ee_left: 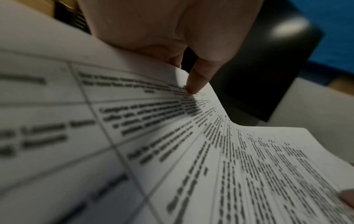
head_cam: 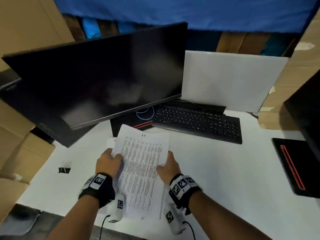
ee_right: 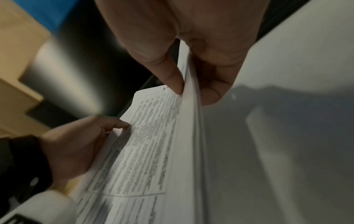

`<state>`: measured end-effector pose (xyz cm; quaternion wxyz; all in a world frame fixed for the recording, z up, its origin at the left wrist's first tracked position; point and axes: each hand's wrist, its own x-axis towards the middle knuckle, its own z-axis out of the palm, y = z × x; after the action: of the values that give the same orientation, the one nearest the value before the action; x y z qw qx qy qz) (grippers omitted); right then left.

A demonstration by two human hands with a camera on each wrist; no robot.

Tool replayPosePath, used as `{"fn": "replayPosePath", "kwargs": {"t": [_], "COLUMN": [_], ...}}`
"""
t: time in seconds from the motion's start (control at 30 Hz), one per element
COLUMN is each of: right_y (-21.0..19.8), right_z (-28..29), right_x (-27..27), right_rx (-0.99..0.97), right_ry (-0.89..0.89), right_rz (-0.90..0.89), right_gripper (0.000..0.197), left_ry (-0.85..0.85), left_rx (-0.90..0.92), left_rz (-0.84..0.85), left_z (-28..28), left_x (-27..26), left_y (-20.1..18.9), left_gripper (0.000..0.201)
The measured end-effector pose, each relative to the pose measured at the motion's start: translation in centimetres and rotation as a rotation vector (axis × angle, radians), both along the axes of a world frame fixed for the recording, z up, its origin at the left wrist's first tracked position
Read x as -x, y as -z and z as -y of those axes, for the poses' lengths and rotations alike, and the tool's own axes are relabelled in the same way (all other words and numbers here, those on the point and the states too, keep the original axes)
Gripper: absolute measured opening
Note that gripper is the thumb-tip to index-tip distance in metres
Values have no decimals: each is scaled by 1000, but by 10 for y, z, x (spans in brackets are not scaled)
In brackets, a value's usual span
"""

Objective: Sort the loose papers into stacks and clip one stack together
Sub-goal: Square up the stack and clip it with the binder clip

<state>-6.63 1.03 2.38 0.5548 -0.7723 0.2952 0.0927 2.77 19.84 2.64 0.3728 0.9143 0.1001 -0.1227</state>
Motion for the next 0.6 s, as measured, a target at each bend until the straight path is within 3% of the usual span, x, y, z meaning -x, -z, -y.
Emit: {"fn": "replayPosePath", "kwargs": {"t": [0.2, 0.37, 0.5, 0.6], "right_y": [28, 36, 43, 45], "right_z": [-52, -63, -66, -62], "right_x": [-23, -34, -35, -34], "right_rx": [39, 236, 321, 300], "right_ry": [-78, -112, -67, -17], "right_rz": [-134, -268, -320, -320], "right_gripper": [58, 72, 74, 79], "left_ry": [-10, 10, -2, -37], "left_rx": [-174, -285, -67, 48], "left_rz": [-105, -157, -209, -318], "left_z": [-57, -66, -58, -52], "left_x": [-18, -36, -42, -49], "left_y": [37, 54, 56, 58], "left_gripper": [24, 45, 64, 63]}}
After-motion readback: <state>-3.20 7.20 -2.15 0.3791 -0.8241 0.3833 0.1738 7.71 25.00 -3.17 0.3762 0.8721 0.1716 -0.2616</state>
